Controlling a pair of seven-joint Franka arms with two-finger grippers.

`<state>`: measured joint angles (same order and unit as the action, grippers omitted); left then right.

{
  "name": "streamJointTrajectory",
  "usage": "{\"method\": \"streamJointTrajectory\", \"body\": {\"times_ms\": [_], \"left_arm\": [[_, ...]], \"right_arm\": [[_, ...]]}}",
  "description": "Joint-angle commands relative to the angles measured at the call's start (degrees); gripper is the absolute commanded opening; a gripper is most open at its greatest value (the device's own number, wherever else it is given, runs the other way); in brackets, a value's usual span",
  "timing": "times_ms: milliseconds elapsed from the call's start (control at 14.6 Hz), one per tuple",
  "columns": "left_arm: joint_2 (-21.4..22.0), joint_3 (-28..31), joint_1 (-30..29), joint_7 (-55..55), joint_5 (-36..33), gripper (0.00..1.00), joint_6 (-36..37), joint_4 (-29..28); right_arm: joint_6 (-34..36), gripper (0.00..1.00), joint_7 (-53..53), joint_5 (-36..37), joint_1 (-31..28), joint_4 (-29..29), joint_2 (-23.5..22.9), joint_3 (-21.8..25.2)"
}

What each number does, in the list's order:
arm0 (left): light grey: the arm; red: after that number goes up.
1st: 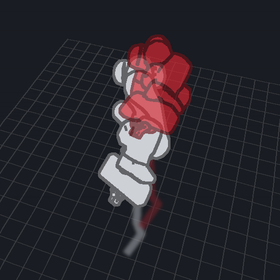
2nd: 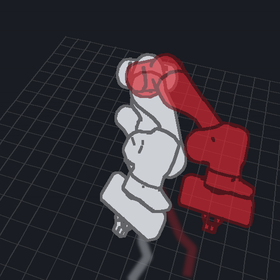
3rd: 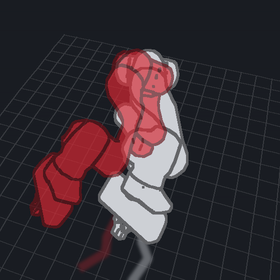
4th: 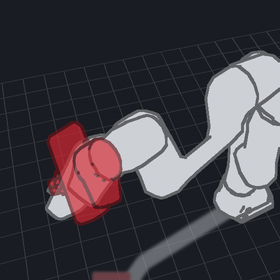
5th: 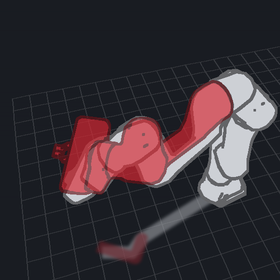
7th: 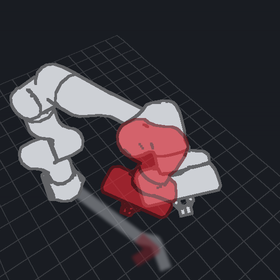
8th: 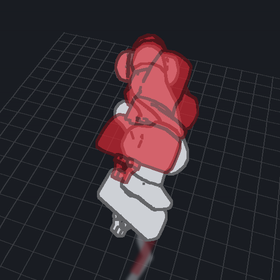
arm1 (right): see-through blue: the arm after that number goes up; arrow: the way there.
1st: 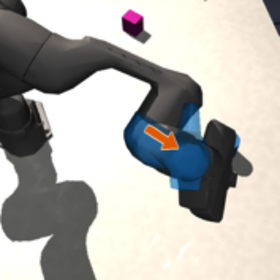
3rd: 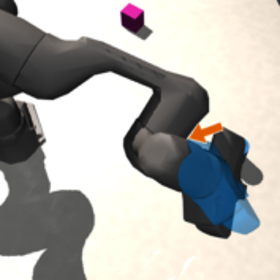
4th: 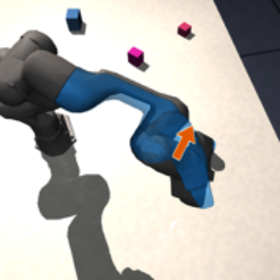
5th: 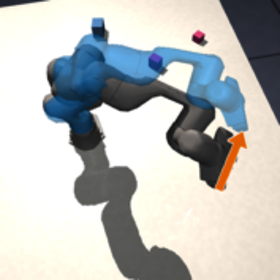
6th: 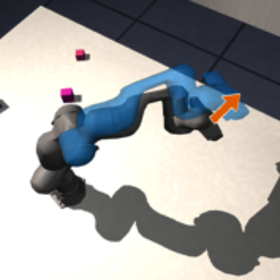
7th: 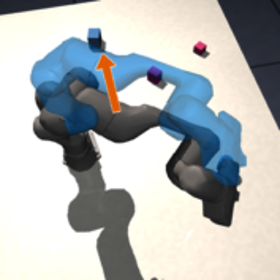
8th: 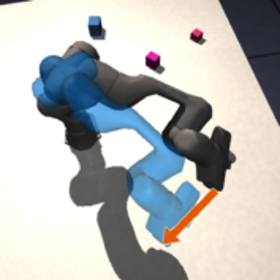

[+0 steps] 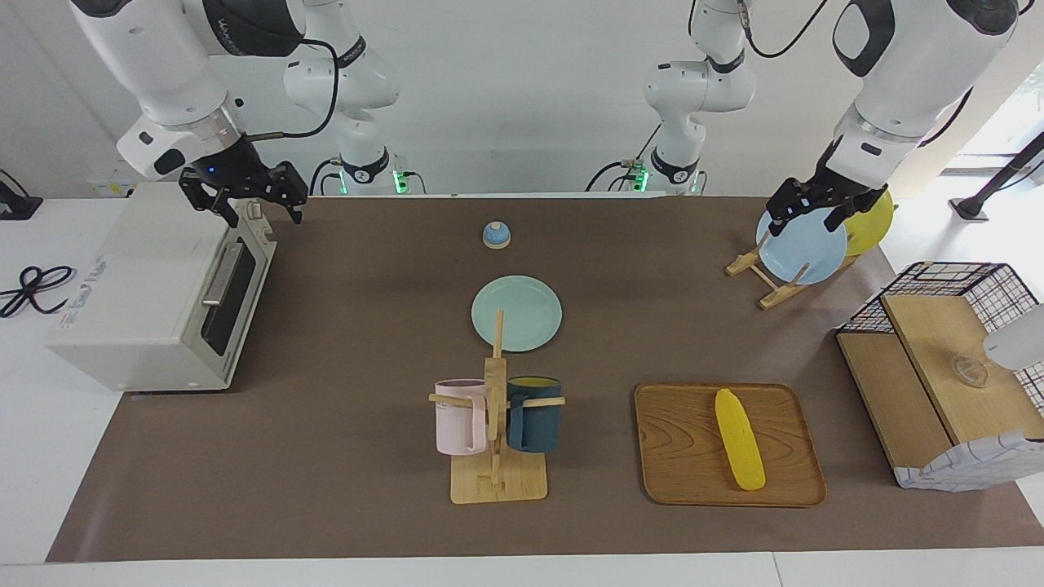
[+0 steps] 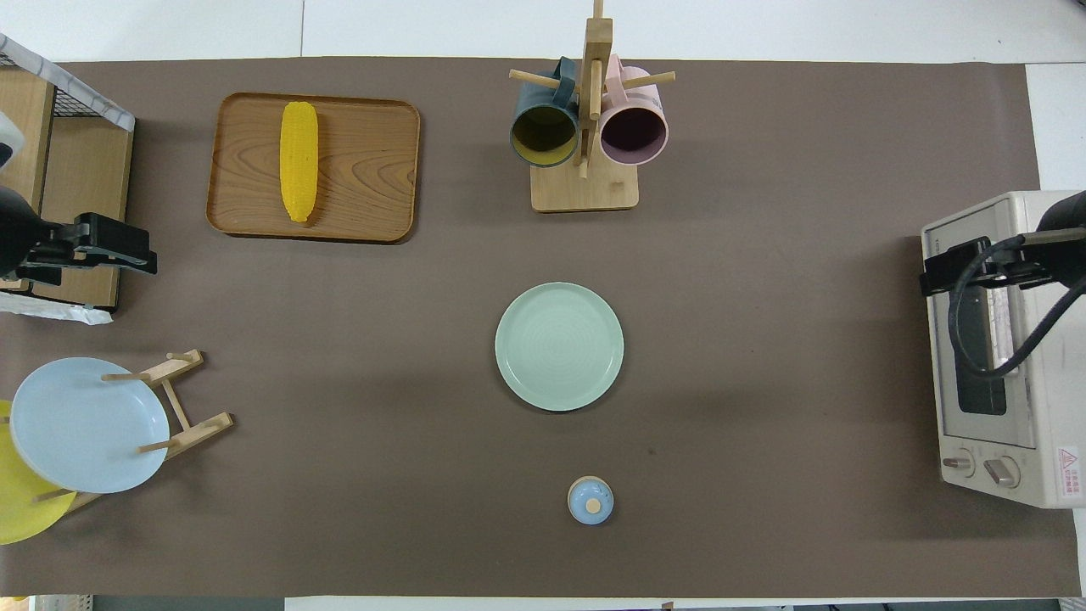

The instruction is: Put corn in oven

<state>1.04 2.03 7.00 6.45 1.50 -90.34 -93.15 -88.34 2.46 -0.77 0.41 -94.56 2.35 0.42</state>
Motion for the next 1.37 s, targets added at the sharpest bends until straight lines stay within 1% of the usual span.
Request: {"method": "streamJointTrajectory", "body": {"times_ms": [0, 342, 410, 478, 547, 683, 752, 820, 888, 1025, 1094, 1230, 1299], "left_arm": [[0.5, 0.0, 0.1, -0.6, -1.2, 1.0, -1.1, -0.7], [0.5, -0.1, 0.1, -0.3, -1.2, 1.0, -1.2, -0.9], [0.5, -0.1, 0.1, -0.3, -1.2, 1.0, -1.1, -0.9], [0.5, -0.1, 0.0, -0.4, -1.2, 1.0, -1.0, -0.9], [0.5, -0.1, 0.1, -0.5, -1.2, 1.0, -0.9, -0.9], [0.6, -0.1, 0.1, -0.4, -1.1, 1.0, -1.1, -1.0], [0.6, -0.3, 0.0, -0.5, -0.8, 1.0, -1.2, -1.0], [0.8, -0.3, 0.0, -0.3, -0.6, 1.0, -1.2, -1.2], [0.7, -0.3, 0.1, 0.3, -0.5, 1.0, -2.2, -1.2], [0.4, -0.4, 0.2, 2.0, -0.5, 1.0, -7.6, -3.2], [-0.9, -0.3, 0.4, 2.0, 0.2, 1.0, -10.2, -3.5], [-6.2, -0.3, 0.4, 1.9, 1.4, 1.0, -13.6, -1.5], [-9.7, -0.3, 0.4, 1.6, 1.3, 1.0, -14.7, 0.5]], "right_arm": [[-0.7, 1.0, -0.9, -1.0, -0.4, 0.3, -0.2, -0.4], [-0.8, 1.0, -0.4, -0.6, -0.5, -0.3, -0.1, -0.4], [-1.6, 0.98, -0.1, -0.7, -0.5, -0.9, 0.1, -0.4], [-3.6, 0.19, 1.3, -0.7, -0.6, -2.7, 1.0, -0.3], [-4.6, 0.0, 2.5, -0.7, -0.7, -4.6, 1.6, -0.3], [-10.2, 0.0, 3.6, -0.6, -1.4, -11.0, 4.1, 0.0], [-13.3, 0.0, 3.7, 0.8, -1.5, -14.6, 5.3, 0.1], [-15.4, 0.0, 3.6, 3.8, -2.2, -17.2, 6.1, 0.1], [-17.5, 0.0, 3.6, 6.3, -2.3, -19.1, 6.5, 0.1], [-18.3, 0.0, 4.0, 10.0, -3.5, -20.0, 6.3, 0.1], [-18.4, 0.0, 4.7, 10.7, -4.2, -20.0, 6.1, 0.1], [-20.4, 0.0, 7.5, 10.7, -6.4, -21.0, 5.6, 0.1], [-21.9, 0.0, 8.3, 10.7, -7.1, -22.1, 5.4, 0.1]]}}
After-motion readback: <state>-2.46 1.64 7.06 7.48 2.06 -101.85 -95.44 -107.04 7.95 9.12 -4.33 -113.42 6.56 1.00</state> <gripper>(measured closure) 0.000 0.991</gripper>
